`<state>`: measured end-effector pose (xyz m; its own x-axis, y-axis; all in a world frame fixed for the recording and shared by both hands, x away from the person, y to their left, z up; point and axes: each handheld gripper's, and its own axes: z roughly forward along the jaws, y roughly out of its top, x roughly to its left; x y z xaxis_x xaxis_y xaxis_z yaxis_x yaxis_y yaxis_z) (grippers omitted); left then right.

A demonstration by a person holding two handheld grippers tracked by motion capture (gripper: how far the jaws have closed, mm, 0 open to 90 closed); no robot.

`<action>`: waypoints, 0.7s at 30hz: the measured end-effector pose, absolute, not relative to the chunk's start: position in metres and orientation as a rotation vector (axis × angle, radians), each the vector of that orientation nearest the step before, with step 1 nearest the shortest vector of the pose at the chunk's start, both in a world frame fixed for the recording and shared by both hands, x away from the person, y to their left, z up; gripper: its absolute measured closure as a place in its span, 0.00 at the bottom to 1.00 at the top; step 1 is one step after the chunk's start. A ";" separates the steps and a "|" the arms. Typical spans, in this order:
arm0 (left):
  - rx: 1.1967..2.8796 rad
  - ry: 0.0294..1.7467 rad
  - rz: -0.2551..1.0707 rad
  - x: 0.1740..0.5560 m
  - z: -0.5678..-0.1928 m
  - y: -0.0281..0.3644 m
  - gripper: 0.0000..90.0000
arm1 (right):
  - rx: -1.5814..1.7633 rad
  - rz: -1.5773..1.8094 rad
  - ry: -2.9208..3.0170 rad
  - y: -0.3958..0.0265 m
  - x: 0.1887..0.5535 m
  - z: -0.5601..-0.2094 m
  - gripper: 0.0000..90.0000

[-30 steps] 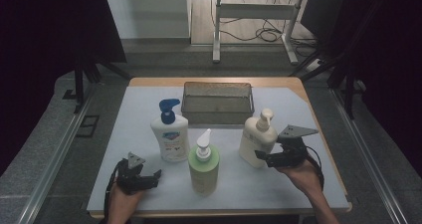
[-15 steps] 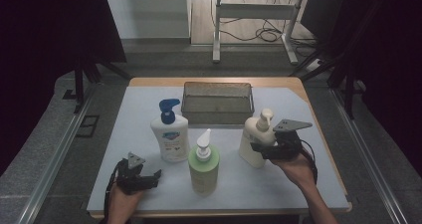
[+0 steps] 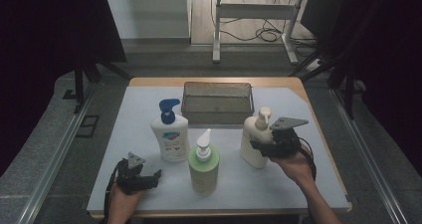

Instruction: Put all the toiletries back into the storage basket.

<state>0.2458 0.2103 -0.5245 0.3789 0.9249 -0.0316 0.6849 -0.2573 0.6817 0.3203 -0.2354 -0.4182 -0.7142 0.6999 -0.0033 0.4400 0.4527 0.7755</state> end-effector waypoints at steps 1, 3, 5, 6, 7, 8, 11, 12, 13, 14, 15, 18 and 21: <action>2.029 1.380 0.506 0.246 -0.524 0.210 0.13 | 0.969 1.125 2.385 -0.235 0.320 -0.417 0.43; 2.027 1.382 0.505 0.246 -0.525 0.210 0.13 | 0.960 1.112 2.385 -0.234 0.320 -0.414 0.43; 2.026 1.383 0.505 0.246 -0.525 0.210 0.13 | 0.955 1.101 2.387 -0.234 0.320 -0.411 0.43; 2.027 1.383 0.505 0.246 -0.525 0.210 0.13 | 0.951 1.100 2.386 -0.234 0.320 -0.410 0.43; 2.027 1.383 0.505 0.246 -0.525 0.210 0.13 | 0.947 1.101 2.384 -0.234 0.320 -0.409 0.43; 2.027 1.383 0.505 0.246 -0.525 0.210 0.13 | 0.950 1.103 2.385 -0.234 0.320 -0.407 0.43; 2.027 1.383 0.507 0.246 -0.525 0.210 0.13 | 0.954 1.117 2.382 -0.235 0.321 -0.404 0.43; 2.028 1.382 0.507 0.246 -0.525 0.210 0.13 | 0.955 1.121 2.382 -0.235 0.322 -0.403 0.43; 2.028 1.382 0.507 0.246 -0.525 0.210 0.13 | 0.955 1.121 2.382 -0.235 0.322 -0.403 0.43; 2.029 1.380 0.507 0.246 -0.525 0.210 0.13 | 0.954 1.127 2.384 -0.234 0.324 -0.402 0.43; 2.029 1.380 0.507 0.246 -0.524 0.210 0.13 | 0.955 1.129 2.388 -0.233 0.325 -0.401 0.43; 2.029 1.380 0.507 0.246 -0.525 0.210 0.13 | 0.951 1.138 2.389 -0.231 0.327 -0.398 0.43; 2.029 1.380 0.507 0.246 -0.525 0.210 0.13 | 0.955 1.145 2.388 -0.229 0.329 -0.395 0.43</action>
<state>0.2458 0.2103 -0.5245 0.3789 0.9249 -0.0314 0.6847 -0.2573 0.6819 0.3288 -0.2293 -0.3951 -0.7232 0.6906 -0.0035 0.4296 0.4538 0.7807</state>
